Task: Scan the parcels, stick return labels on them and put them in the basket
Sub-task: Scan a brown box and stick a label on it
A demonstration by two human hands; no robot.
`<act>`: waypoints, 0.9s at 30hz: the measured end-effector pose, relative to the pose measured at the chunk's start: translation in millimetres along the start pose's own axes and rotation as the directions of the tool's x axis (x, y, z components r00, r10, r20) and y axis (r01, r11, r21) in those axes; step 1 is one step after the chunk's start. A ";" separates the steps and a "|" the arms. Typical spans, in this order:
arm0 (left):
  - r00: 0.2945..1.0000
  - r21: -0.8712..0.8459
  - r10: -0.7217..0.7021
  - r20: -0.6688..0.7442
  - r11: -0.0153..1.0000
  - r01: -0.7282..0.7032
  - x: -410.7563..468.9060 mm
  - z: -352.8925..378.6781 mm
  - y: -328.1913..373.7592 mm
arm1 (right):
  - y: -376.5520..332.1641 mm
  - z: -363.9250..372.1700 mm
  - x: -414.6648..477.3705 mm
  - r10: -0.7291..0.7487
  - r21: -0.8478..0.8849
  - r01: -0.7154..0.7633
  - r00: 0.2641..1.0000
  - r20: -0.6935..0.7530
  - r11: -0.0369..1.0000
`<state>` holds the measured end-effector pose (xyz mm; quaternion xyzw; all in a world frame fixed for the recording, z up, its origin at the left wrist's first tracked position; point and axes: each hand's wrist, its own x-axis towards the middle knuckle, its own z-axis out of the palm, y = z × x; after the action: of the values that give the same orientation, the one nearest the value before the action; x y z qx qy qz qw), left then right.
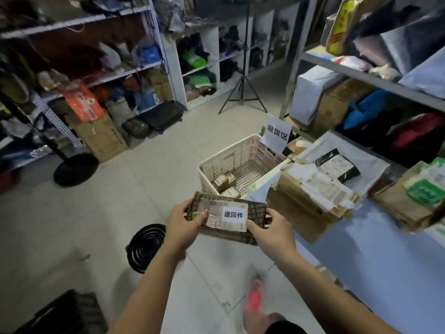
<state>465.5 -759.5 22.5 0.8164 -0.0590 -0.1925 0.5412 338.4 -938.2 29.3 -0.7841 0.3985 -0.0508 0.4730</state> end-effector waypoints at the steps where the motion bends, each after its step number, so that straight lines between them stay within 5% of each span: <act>1: 1.000 0.006 -0.010 0.008 1.000 0.010 17.4 -1.2 -2.3 | -3.5 9.7 15.1 0.012 -0.002 -0.012 1.000 -0.002 1.000; 17: 0.991 0.157 -0.114 0.066 0.982 0.102 349.3 15.7 36.4 | -96.9 103.0 314.3 0.323 0.152 -0.314 0.945 -0.039 0.937; 27: 0.880 0.197 -0.107 0.462 0.980 0.016 587.7 124.5 21.0 | -73.6 120.6 502.3 0.519 0.256 -0.463 0.823 -0.231 0.848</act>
<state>960.8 -1054.3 -147.9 0.7939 -0.1803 -0.3956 0.4250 776.1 -1174.3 -128.4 -0.5897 0.6461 -0.0792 0.4780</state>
